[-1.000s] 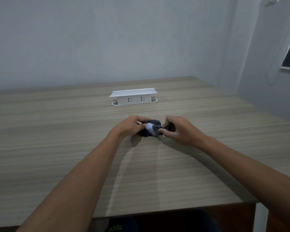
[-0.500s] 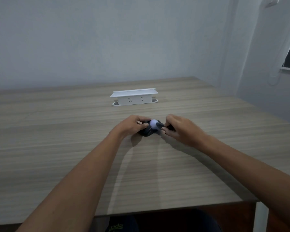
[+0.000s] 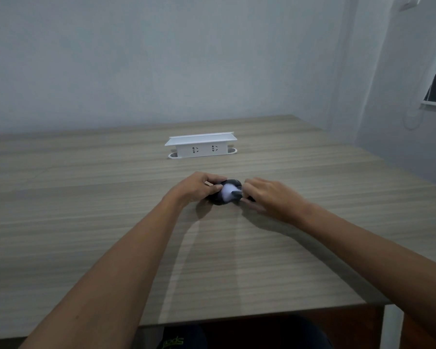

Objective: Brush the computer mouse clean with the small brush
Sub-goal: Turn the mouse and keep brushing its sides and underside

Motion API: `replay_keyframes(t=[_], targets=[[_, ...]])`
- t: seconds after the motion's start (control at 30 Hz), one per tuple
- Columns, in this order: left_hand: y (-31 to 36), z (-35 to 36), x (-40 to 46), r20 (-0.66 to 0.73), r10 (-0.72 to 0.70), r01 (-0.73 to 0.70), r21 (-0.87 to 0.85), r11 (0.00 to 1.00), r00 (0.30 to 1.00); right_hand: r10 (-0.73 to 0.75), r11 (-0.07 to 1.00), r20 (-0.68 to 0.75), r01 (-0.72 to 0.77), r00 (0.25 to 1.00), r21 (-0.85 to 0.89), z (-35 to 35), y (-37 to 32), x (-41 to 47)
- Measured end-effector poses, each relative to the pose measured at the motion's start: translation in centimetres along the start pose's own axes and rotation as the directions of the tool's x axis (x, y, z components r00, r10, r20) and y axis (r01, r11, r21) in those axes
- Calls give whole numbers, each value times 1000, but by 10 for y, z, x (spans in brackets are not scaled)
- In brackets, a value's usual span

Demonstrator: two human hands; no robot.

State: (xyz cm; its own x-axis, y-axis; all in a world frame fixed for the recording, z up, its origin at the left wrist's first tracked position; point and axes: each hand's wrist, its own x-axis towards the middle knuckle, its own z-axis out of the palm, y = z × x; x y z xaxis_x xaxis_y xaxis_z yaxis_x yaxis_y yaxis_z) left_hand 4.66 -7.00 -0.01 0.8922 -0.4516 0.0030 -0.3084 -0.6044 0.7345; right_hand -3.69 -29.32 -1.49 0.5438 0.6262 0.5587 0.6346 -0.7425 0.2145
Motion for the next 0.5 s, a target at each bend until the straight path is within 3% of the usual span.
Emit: replay_keyframes(t=[0.07,0.23,0.4,0.5], targets=[[-1,0,-1,-2,-4,4,0,1000,1000,16,999,-37,-17,999,-27,-2,7,1],[-1,0,0,1,0,0,-17,1000,1000,-135,989,15,135,991,-52,-3,-9,-1],[-2,1,0,-7,-7,7,-10,1000,1000,33,997,-17,-34,999,-63,-3,10,2],[0,1,-1,-9,-8,8,-34,999,1000,48,999,-20,-48,999,16,-8,7,1]])
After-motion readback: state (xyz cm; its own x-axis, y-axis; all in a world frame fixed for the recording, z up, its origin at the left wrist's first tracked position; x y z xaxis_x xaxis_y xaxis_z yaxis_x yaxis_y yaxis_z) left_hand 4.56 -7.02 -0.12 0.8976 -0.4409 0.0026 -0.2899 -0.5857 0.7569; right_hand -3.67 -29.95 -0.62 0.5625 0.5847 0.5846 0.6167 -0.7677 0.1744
